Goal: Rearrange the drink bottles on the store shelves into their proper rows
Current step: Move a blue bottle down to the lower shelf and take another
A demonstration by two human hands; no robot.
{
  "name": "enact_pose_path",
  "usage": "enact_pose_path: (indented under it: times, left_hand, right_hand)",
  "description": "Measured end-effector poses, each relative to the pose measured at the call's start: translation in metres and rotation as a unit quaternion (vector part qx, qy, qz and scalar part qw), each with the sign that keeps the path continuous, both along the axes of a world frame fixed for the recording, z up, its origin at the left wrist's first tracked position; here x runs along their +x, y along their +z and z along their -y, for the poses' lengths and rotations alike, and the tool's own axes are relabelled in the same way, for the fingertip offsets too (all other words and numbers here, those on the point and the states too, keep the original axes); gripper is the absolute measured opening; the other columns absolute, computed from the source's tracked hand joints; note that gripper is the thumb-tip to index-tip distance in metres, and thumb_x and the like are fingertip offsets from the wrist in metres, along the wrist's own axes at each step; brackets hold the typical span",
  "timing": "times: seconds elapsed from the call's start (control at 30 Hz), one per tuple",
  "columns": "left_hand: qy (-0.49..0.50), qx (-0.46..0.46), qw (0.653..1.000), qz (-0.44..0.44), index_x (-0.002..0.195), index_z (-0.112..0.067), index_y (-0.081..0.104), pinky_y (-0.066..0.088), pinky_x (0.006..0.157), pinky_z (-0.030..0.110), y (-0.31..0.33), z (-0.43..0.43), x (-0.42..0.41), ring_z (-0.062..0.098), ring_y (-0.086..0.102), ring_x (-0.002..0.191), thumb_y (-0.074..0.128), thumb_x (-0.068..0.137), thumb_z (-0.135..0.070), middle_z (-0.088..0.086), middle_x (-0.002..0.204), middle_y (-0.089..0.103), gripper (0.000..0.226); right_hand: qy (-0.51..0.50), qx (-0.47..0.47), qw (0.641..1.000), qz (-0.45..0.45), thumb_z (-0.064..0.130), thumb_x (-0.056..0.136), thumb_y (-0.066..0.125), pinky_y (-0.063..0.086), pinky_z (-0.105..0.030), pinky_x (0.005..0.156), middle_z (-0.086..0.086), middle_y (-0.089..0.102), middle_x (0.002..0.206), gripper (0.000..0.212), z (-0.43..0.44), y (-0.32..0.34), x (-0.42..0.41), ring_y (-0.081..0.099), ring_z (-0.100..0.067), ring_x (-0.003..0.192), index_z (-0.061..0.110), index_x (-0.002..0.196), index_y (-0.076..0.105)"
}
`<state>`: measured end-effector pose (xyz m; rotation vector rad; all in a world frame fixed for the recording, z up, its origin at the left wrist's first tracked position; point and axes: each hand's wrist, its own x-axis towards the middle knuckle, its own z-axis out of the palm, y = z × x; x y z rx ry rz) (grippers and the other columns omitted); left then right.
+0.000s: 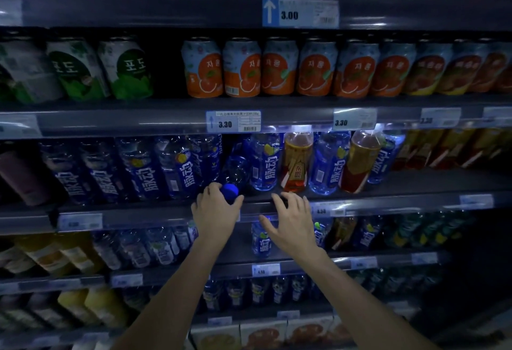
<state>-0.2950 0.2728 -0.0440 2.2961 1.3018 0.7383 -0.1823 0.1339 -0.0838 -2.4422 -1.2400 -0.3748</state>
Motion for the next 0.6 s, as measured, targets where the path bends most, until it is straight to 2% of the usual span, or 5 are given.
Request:
enact_pose_path:
  times: [0.27, 0.37, 0.47, 0.6]
  left_hand:
    - [0.004, -0.029, 0.996, 0.085, 0.100, -0.018, 0.050, 0.049, 0.075, 0.045, -0.002, 0.001, 0.000, 0.025, 0.056, 0.085, 0.076, 0.076, -0.036, 0.003, 0.099, 0.057, 0.040]
    - [-0.014, -0.043, 0.989, 0.142, 0.100, -0.021, 0.048, 0.044, 0.064, 0.033, -0.008, 0.007, -0.007, 0.018, 0.053, 0.081, 0.076, 0.076, -0.031, -0.001, 0.102, 0.051, 0.039]
    - [-0.023, -0.029, 0.980, 0.194, 0.102, -0.018, 0.052, 0.039, 0.067, 0.027, -0.010, 0.012, -0.015, 0.017, 0.053, 0.083, 0.078, 0.075, -0.023, -0.002, 0.101, 0.049, 0.039]
    - [-0.020, -0.022, 0.963, 0.269, 0.106, -0.015, 0.057, 0.046, 0.073, 0.028, 0.000, 0.020, -0.022, 0.013, 0.054, 0.083, 0.079, 0.075, -0.017, -0.003, 0.102, 0.050, 0.038]
  right_hand:
    - [0.004, 0.015, 1.000, -0.019, 0.057, 0.090, 0.049, 0.020, -0.046, 0.117, -0.007, 0.051, 0.134, 0.063, 0.000, 0.000, 0.000, 0.040, -0.025, 0.132, 0.016, 0.138, 0.051]
    - [0.002, 0.017, 1.000, -0.025, 0.056, 0.090, 0.048, 0.019, -0.046, 0.117, -0.006, 0.050, 0.134, 0.062, 0.000, 0.000, 0.000, 0.039, -0.025, 0.132, 0.017, 0.138, 0.051]
    - [0.005, 0.016, 0.999, -0.028, 0.055, 0.090, 0.048, 0.019, -0.046, 0.117, -0.005, 0.048, 0.135, 0.062, 0.000, 0.000, -0.001, 0.037, -0.024, 0.133, 0.017, 0.139, 0.050]
    - [0.007, 0.014, 0.999, -0.035, 0.054, 0.090, 0.049, 0.018, -0.045, 0.118, -0.004, 0.047, 0.136, 0.063, 0.000, 0.002, 0.000, 0.036, -0.024, 0.134, 0.017, 0.140, 0.048]
